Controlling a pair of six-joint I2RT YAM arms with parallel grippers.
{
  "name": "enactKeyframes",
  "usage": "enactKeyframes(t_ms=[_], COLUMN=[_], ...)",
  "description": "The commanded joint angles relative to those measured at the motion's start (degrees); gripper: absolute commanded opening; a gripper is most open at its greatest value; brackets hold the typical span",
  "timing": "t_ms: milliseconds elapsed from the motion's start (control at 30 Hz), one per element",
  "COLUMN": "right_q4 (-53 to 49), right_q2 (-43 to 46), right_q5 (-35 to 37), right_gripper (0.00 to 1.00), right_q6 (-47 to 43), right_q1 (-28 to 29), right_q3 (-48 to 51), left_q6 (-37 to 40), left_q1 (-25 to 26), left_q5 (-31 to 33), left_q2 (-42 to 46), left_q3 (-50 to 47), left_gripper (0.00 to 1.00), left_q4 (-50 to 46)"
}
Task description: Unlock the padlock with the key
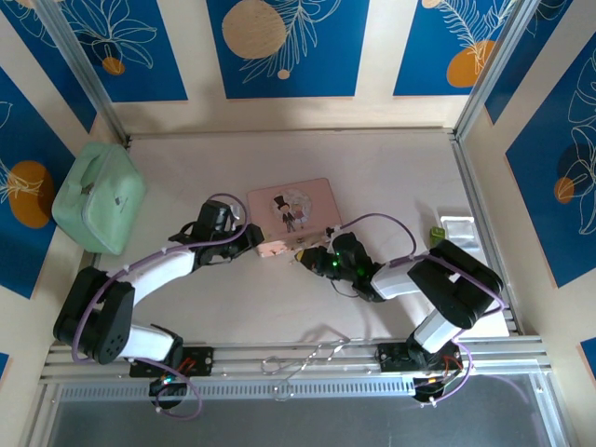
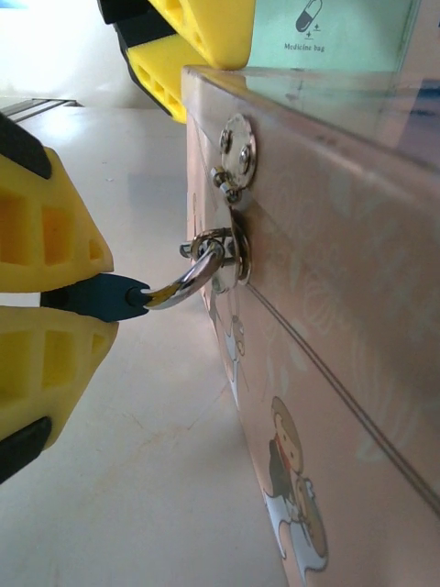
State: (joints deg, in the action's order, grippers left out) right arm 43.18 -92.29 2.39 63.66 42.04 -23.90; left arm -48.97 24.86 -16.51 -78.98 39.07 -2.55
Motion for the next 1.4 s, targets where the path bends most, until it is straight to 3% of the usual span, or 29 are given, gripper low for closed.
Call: enactKeyframes(t_ms=[0,333,867,1367], right_q4=[-2.21,-0.73,11.87,13.22], right_q2=[-1.18,-2.44,-2.34,-4.26], right_q5=[0.38,-0.26,-1.69,-0.91], right_gripper=[0.0,0.0,0.0,0.0], right_q6=[-1.32,-1.74,0.31,2.43], right_q1=[0.33,0.32,-0.63,-1.52], right_q3=[-0.72,-0.73,4.36,4.0], left_q6=[1.44,1.76,1.94,1.45], left_q1=[-1.93,-2.01,-2.18,-2.34], left_q5=[5.35,5.24,5.89,5.09], left_q2=[-1.79,-2.01,-2.06,-2.58], left_q3=[-0.58,-0.34,-0.7,-1.67], left_gripper=[0.48,0.47,0.47,0.46], left_q4=[-6.63,-6.67,-6.87,-5.35])
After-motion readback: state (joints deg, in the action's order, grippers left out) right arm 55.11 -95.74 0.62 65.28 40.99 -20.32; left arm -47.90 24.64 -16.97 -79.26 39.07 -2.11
